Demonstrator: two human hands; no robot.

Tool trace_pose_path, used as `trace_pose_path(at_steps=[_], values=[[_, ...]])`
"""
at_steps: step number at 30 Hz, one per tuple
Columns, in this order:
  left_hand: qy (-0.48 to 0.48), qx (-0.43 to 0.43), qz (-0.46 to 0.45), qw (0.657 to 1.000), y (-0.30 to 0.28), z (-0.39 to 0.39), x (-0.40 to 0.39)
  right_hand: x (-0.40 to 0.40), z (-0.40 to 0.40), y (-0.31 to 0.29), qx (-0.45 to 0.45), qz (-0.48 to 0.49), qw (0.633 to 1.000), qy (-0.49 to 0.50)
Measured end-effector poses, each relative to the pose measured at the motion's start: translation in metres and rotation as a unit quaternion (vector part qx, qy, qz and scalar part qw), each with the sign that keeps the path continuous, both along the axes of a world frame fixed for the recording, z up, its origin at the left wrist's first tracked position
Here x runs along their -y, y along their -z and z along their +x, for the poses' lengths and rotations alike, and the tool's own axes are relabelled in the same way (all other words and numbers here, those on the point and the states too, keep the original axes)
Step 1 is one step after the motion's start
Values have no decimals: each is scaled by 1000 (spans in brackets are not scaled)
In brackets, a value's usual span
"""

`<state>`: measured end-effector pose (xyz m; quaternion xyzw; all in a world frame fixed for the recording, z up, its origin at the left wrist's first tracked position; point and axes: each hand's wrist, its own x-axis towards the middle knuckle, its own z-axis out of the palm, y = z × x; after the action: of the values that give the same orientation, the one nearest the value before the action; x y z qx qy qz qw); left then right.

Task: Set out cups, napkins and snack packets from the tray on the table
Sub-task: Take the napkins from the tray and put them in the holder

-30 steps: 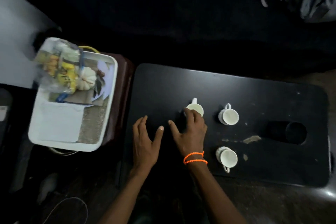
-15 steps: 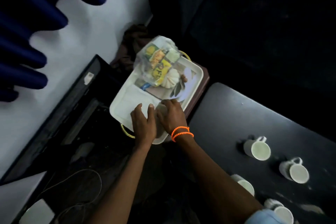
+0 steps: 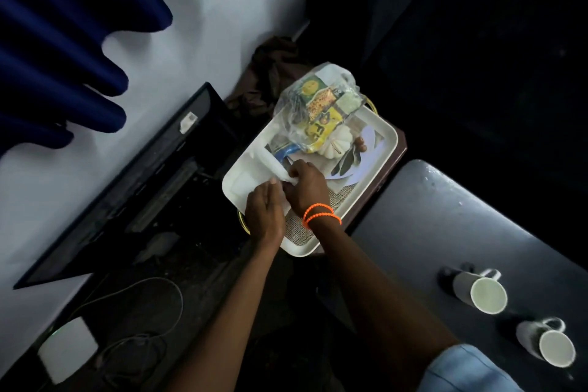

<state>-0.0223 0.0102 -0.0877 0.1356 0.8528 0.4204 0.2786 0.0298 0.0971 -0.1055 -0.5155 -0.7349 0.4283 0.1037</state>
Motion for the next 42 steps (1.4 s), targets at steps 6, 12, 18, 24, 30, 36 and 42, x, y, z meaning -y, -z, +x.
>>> trace_pose_path(at_steps=[6,12,18,24,30,36,42], values=[[-217,131,87,963,-16,7,-10,-13,44,-18,-174,-183,941,224],[-124,465,200,853,-19,39,-28,-9,118,-29,-346,-358,817,289],[50,502,129,854,-12,81,-56,-10,198,-36,-304,-360,833,288],[172,491,67,851,-19,137,-84,-23,267,-52,-329,-383,785,359],[270,584,18,765,-39,194,-105,-13,335,-57,-451,-384,711,379],[378,521,-86,760,-45,262,-123,7,388,-49,-494,-360,665,429],[475,337,-127,803,-36,312,-125,25,442,-38,-354,-245,723,540]])
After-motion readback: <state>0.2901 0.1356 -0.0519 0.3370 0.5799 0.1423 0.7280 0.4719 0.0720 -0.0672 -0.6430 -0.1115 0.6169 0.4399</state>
